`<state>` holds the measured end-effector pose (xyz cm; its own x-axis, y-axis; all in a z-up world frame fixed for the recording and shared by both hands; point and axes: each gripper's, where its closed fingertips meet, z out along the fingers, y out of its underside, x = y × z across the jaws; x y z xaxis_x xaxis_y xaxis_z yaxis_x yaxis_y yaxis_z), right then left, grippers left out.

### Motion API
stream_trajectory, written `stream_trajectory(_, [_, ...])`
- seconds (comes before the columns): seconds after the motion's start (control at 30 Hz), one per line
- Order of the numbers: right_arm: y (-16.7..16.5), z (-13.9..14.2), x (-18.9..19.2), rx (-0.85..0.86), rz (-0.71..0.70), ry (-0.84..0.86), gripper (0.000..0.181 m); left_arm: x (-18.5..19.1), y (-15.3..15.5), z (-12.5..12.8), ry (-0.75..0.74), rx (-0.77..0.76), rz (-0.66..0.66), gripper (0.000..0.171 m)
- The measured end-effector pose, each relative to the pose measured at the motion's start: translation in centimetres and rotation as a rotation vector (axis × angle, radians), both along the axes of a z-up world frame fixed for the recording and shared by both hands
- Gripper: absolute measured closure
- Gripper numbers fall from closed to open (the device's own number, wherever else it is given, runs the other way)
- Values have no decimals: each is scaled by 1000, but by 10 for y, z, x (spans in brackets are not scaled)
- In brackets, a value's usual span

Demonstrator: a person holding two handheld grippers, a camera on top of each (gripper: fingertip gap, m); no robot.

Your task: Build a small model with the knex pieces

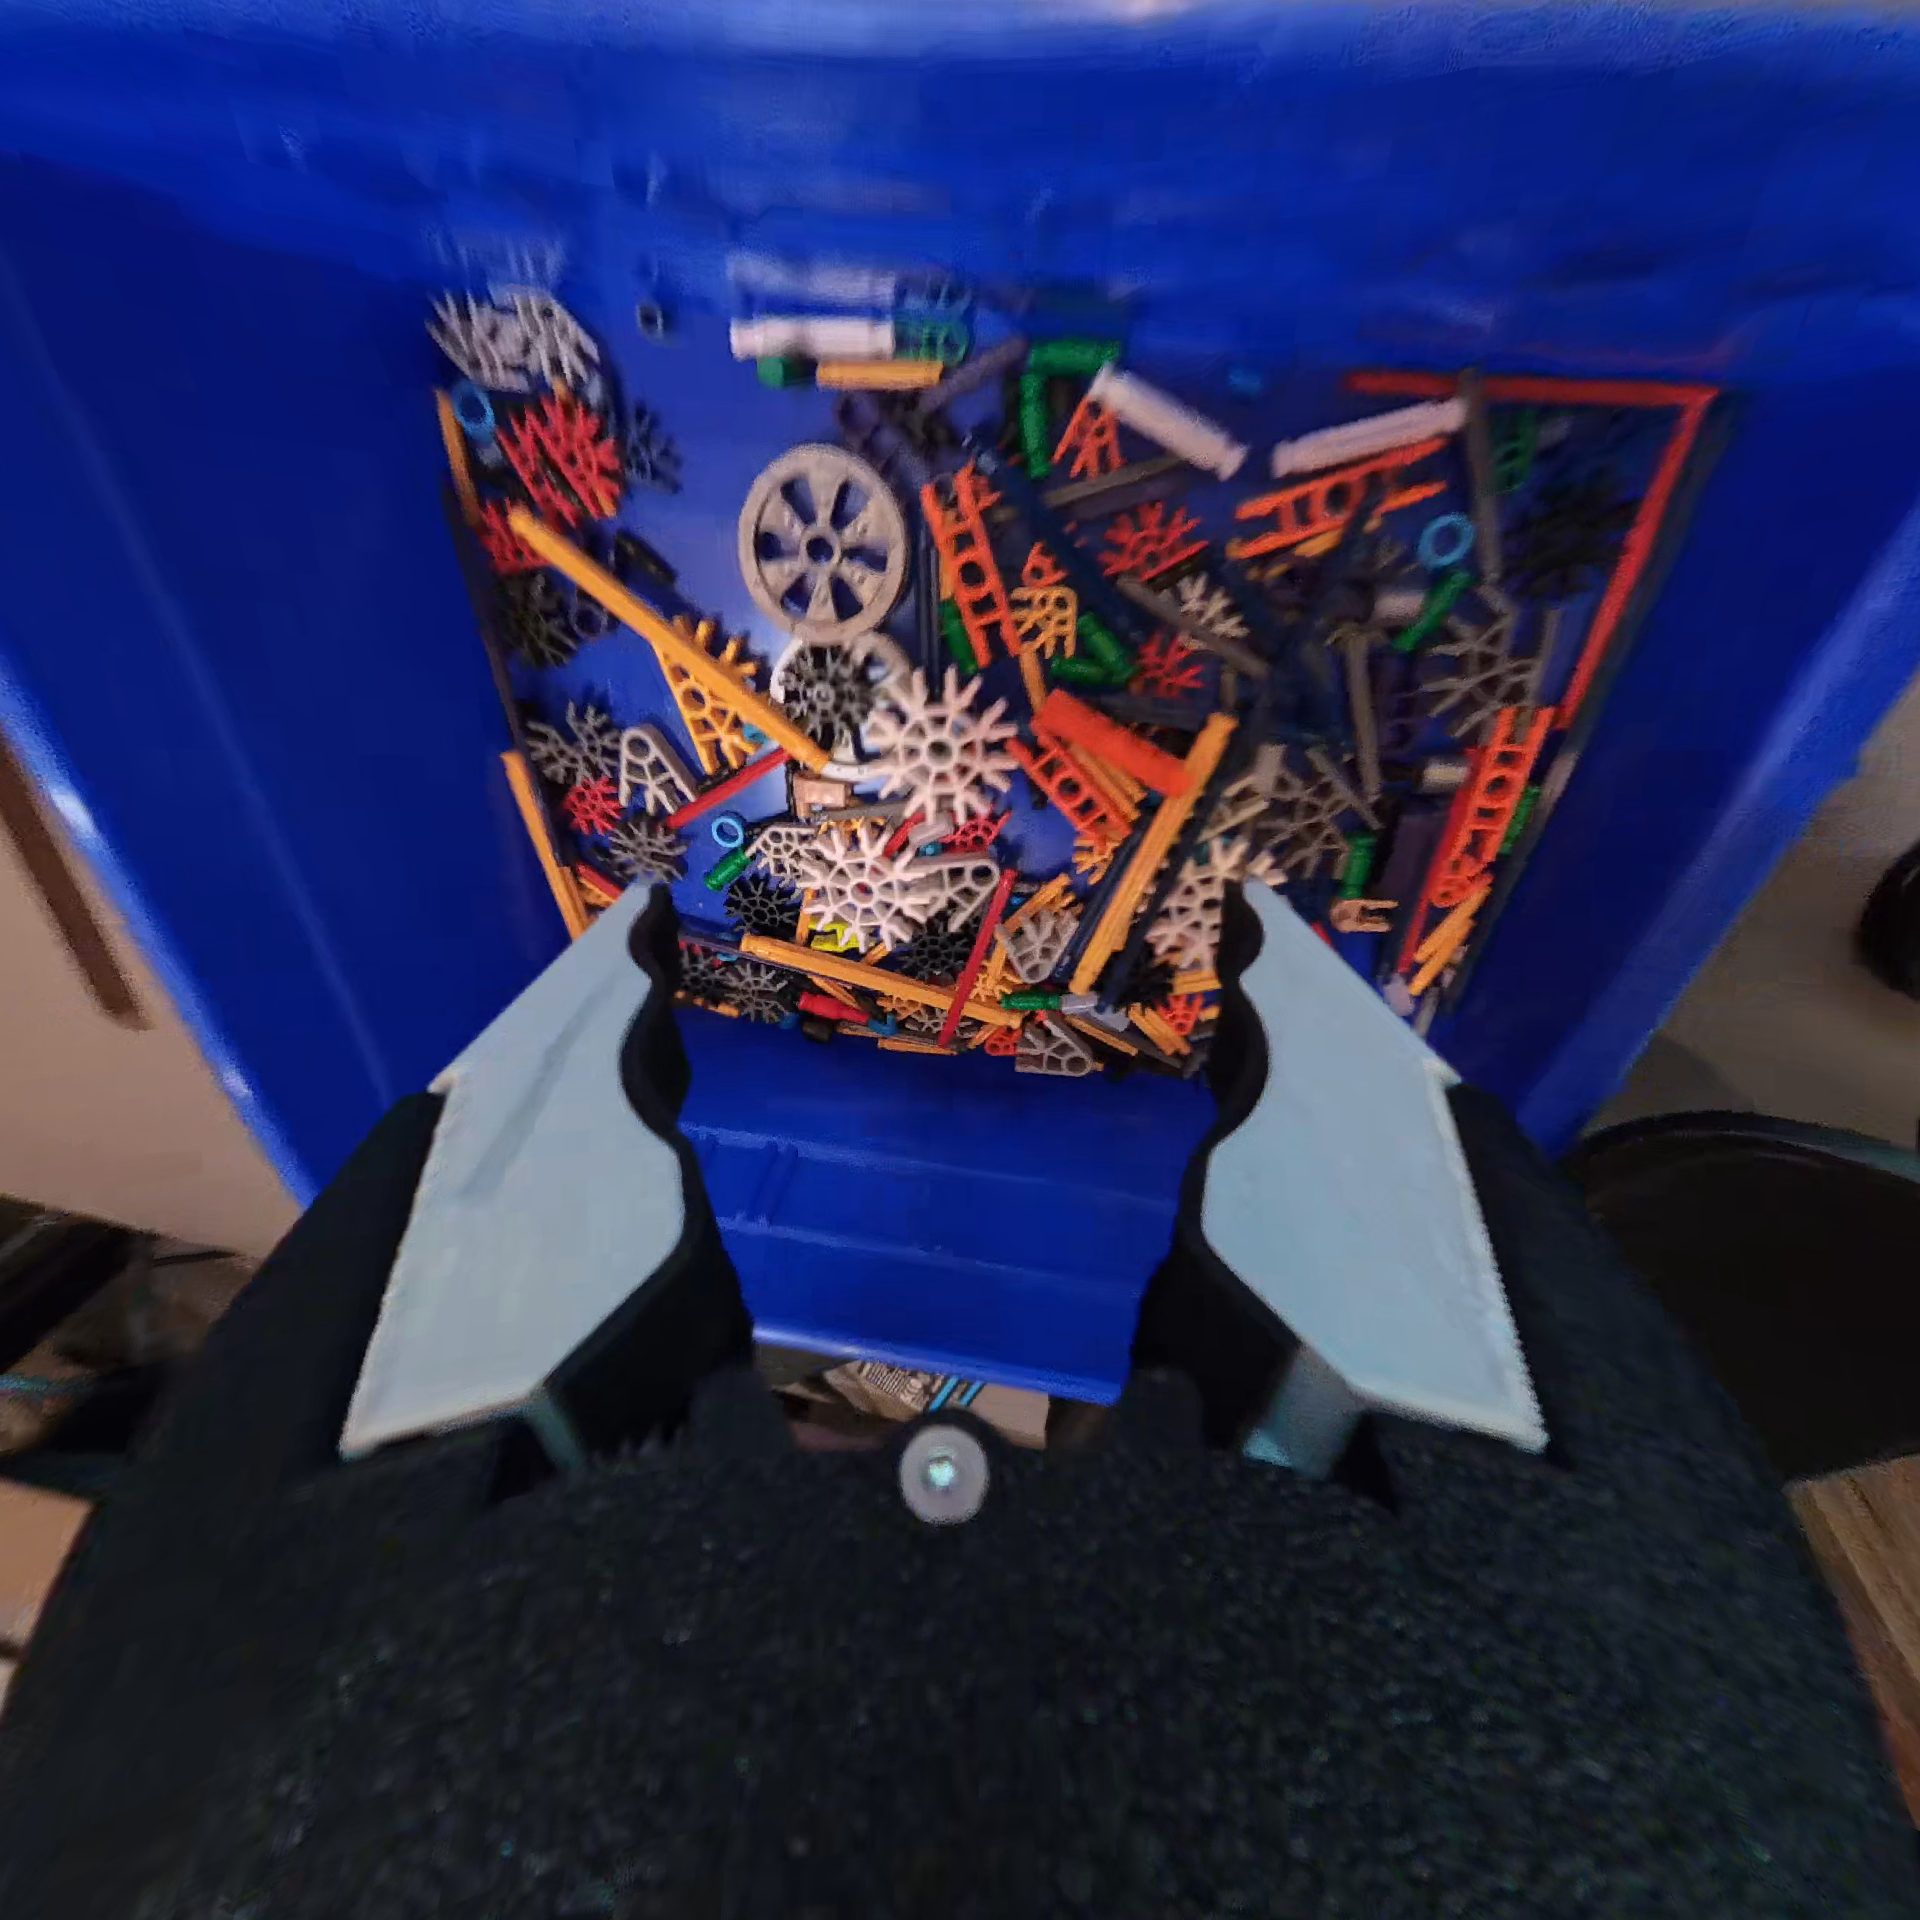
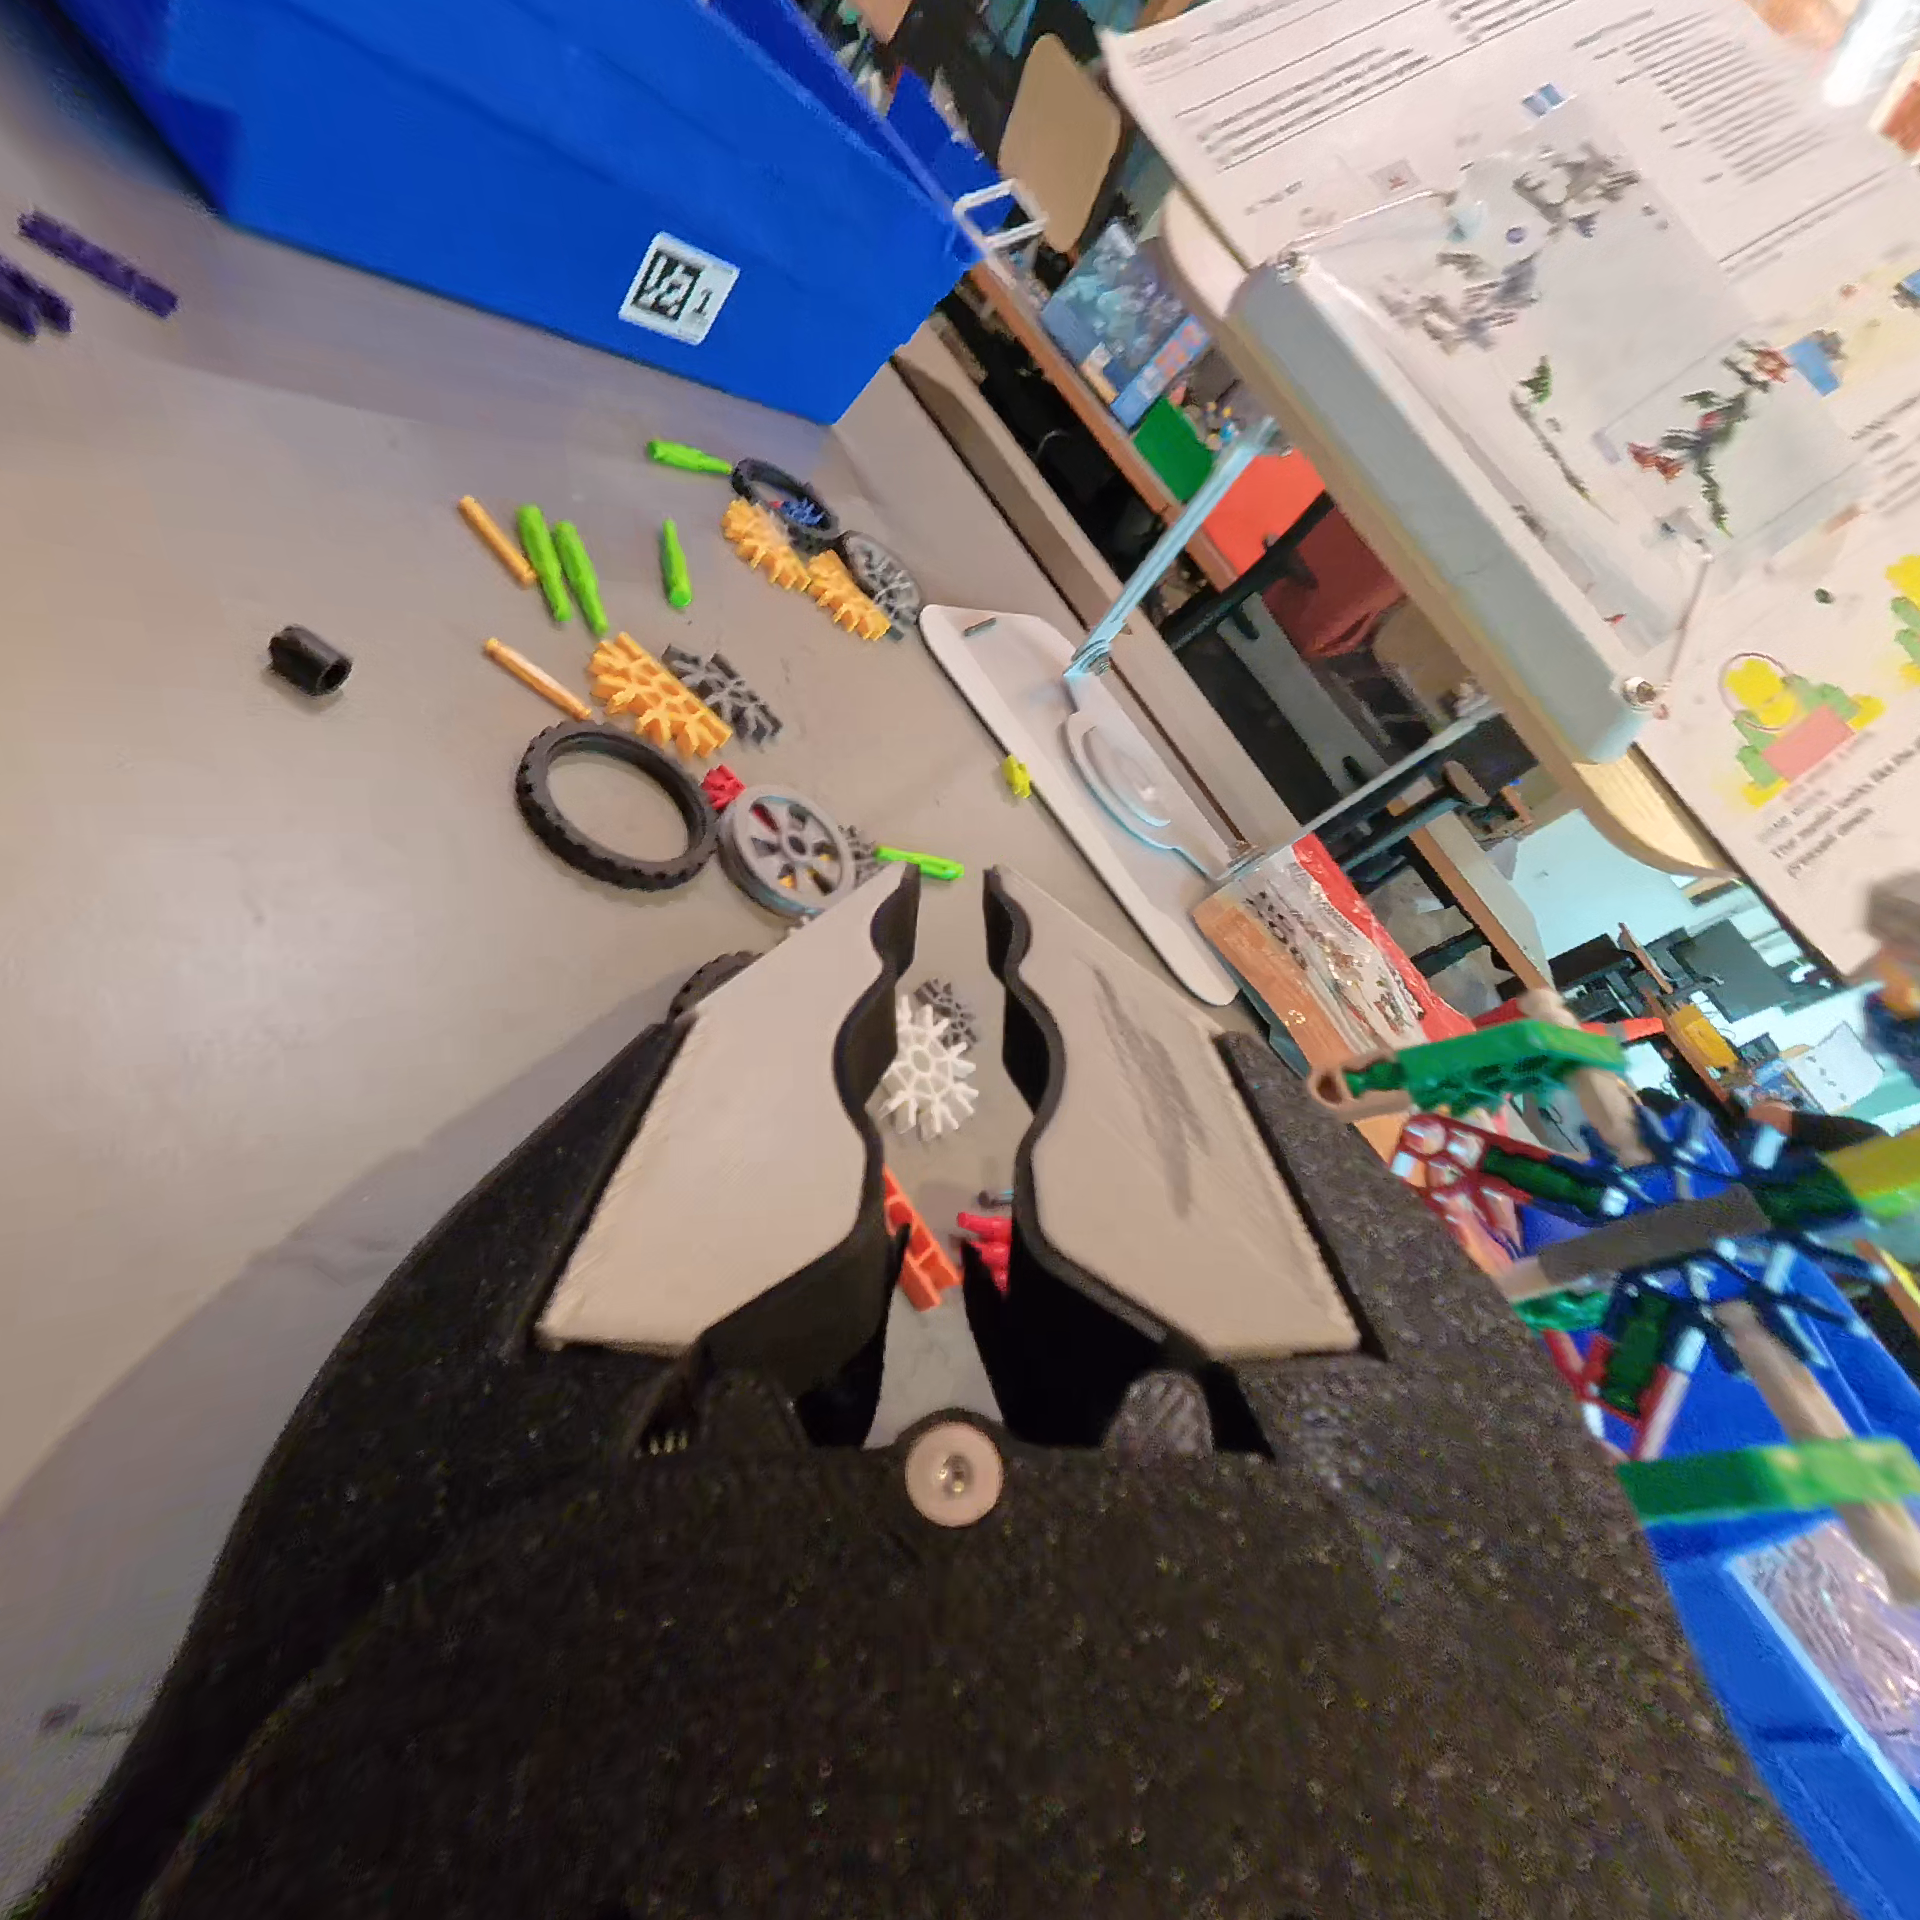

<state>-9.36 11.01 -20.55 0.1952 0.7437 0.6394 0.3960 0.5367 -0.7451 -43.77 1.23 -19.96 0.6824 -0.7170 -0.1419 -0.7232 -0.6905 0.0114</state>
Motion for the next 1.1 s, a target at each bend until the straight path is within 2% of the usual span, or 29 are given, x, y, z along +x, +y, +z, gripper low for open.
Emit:
stream_trajectory(0.2, [4,30,12,0,-21,162,170,80,2,49,-6,209,-97,74])
stream_trajectory(0.3, [1,44,18,15,-13,230,170,128,-1,55,-64,274,-127,81])
stream_trajectory(0.53, [7,93,57,-126,32,531,179,224,-6,35,-215,338,-158,89])
stream_trajectory(0.67, [-2,98,67,-156,103,526,181,262,-6,14,-240,359,-162,92])
stream_trajectory(0.87, [5,111,108,-204,92,581,181,291,6,-8,-278,398,-131,97])
stream_trajectory(0.97, [15,120,135,-297,87,650,181,313,10,-17,-343,405,-131,100])
stream_trajectory(1.1, [23,124,163,-402,94,729,181,324,21,-27,-349,461,-109,102])
